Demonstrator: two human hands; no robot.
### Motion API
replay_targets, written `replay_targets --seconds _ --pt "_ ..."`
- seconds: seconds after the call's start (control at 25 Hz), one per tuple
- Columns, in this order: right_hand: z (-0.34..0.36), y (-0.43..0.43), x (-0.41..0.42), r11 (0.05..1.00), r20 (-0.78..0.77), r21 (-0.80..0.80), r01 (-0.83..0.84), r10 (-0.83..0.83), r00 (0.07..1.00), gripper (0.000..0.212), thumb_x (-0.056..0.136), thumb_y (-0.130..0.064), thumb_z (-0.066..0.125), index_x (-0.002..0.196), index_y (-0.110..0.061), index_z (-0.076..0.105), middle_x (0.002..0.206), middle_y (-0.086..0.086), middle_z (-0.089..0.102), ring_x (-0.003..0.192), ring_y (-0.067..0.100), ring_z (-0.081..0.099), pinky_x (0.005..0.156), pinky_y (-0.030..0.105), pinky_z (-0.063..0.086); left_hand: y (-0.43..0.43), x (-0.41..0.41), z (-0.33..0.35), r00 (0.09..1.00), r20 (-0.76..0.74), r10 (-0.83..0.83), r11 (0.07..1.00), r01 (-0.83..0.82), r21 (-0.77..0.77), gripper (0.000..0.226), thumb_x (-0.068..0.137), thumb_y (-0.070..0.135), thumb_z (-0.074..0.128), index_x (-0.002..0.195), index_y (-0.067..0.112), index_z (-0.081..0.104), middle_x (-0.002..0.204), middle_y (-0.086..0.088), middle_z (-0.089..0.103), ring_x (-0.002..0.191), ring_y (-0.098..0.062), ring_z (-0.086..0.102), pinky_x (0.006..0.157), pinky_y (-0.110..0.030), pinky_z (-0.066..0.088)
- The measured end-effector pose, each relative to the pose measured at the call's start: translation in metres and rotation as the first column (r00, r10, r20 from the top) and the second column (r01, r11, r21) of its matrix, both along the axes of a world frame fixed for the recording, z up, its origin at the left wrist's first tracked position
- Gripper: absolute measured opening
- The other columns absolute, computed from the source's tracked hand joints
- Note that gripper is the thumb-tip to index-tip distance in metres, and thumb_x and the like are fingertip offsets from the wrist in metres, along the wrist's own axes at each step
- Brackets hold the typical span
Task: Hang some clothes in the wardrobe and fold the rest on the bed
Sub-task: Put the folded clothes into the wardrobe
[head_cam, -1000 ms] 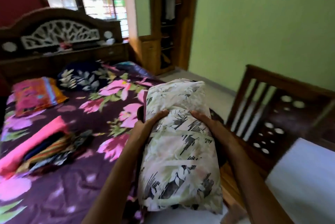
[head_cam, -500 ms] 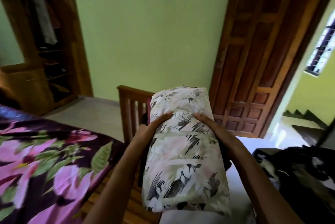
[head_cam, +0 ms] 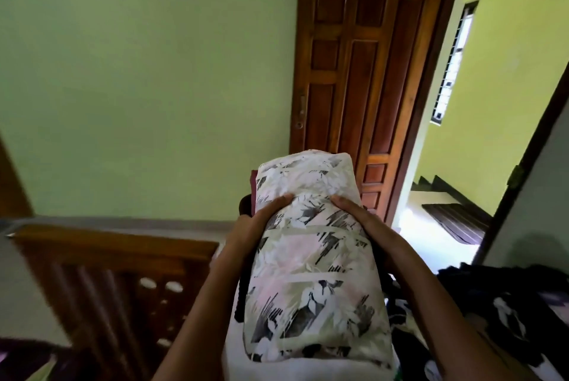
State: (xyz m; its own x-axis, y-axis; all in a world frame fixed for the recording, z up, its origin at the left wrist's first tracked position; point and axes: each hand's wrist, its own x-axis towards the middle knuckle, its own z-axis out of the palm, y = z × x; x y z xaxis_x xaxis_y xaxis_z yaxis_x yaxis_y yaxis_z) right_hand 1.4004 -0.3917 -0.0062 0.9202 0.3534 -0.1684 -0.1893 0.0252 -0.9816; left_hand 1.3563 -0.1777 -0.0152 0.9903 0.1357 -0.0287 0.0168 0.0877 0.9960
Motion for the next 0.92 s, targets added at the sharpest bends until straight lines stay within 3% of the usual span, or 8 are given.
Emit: replay_targets --seconds 0.12,0.32,0.48,0.6,0.68,0.76,0.84,0.92 --pt "0.005 -0.001 0.069 0.999 0.003 0.015 0.032 -0.032 0.999 0.068 0.068 -0.055 0.075 0.123 -0.02 0.059 0.108 0.011 0.071 0.097 0.029 0.069 0.09 0.042 0.053 -0.001 0.082 0.004 1.0 0.002 0.01 1.0 -0.01 -0.013 0.086 0.05 0.059 0.082 0.125 0.028 0.055 0.111 0.009 0.066 0.083 -0.001 0.067 0.056 -0.015 0.052" --pt "0.0 0.009 0.181 0.996 0.011 0.022 0.086 -0.087 0.996 0.072 0.063 -0.059 0.077 0.122 -0.02 0.06 0.107 0.01 0.071 0.097 0.028 0.069 0.09 0.042 0.053 0.011 0.209 0.004 0.997 -0.067 0.031 0.998 -0.027 0.062 0.093 0.031 0.075 0.079 0.114 0.037 0.062 0.105 0.009 0.069 0.095 -0.016 0.067 0.09 -0.037 0.051" --pt "-0.008 0.03 0.285 0.997 0.031 -0.018 0.077 -0.077 0.997 0.099 0.048 -0.064 0.082 0.131 -0.019 0.051 0.115 0.009 0.068 0.1 0.028 0.068 0.093 0.045 0.051 0.027 0.302 -0.004 0.996 -0.065 0.068 0.995 -0.064 0.072 0.096 0.031 0.077 0.077 0.118 0.038 0.059 0.111 0.012 0.067 0.101 -0.012 0.064 0.096 -0.035 0.046" --pt "-0.002 0.061 0.371 0.992 0.172 -0.073 0.107 -0.094 0.981 0.127 0.054 -0.064 0.081 0.15 -0.033 0.004 0.135 -0.008 0.045 0.113 0.017 0.057 0.096 0.041 0.048 0.051 0.38 -0.01 0.987 -0.03 0.157 0.981 -0.152 0.121 0.149 0.026 0.089 0.066 0.149 0.036 0.001 0.136 0.012 0.047 0.122 -0.01 0.048 0.11 -0.036 0.029" --pt "0.004 0.091 0.421 0.992 0.262 -0.121 0.04 -0.007 0.965 0.117 0.076 -0.048 0.071 0.146 -0.037 -0.022 0.124 -0.022 0.029 0.117 0.006 0.042 0.104 0.032 0.037 0.077 0.426 -0.018 0.973 0.002 0.23 0.959 -0.227 0.168 0.136 0.028 0.094 0.059 0.12 0.064 -0.036 0.145 0.008 0.04 0.131 -0.018 0.044 0.113 -0.045 0.026" --pt "0.007 0.128 0.465 0.983 0.331 -0.172 -0.07 0.125 0.935 0.101 0.082 -0.043 0.064 0.147 -0.039 -0.013 0.114 -0.039 0.027 0.112 -0.008 0.039 0.099 0.018 0.033 0.109 0.459 -0.017 0.956 0.064 0.287 0.929 -0.294 0.226 0.102 0.036 0.096 0.053 0.096 0.083 -0.028 0.148 0.01 0.037 0.133 -0.017 0.041 0.114 -0.047 0.025" --pt "-0.001 0.173 0.507 0.968 0.342 -0.174 -0.18 0.231 0.911 0.092 0.071 -0.06 0.067 0.14 -0.06 0.005 0.12 -0.045 0.039 0.119 -0.007 0.045 0.1 0.021 0.038 0.145 0.479 -0.012 0.928 0.081 0.365 0.884 -0.372 0.284 0.089 0.055 0.087 0.047 0.117 0.076 -0.017 0.151 0.019 0.025 0.134 -0.013 0.037 0.114 -0.039 0.023" --pt "-0.011 0.227 0.542 0.94 0.362 -0.216 -0.264 0.328 0.873 0.08 0.06 -0.077 0.066 0.125 -0.076 0.019 0.141 -0.023 0.042 0.128 0.008 0.045 0.108 0.038 0.037 0.19 0.499 -0.018 0.897 0.057 0.438 0.852 -0.434 0.292 0.082 0.076 0.069 0.049 0.139 0.059 -0.004 0.152 0.017 0.023 0.135 -0.013 0.034 0.103 -0.029 0.027"
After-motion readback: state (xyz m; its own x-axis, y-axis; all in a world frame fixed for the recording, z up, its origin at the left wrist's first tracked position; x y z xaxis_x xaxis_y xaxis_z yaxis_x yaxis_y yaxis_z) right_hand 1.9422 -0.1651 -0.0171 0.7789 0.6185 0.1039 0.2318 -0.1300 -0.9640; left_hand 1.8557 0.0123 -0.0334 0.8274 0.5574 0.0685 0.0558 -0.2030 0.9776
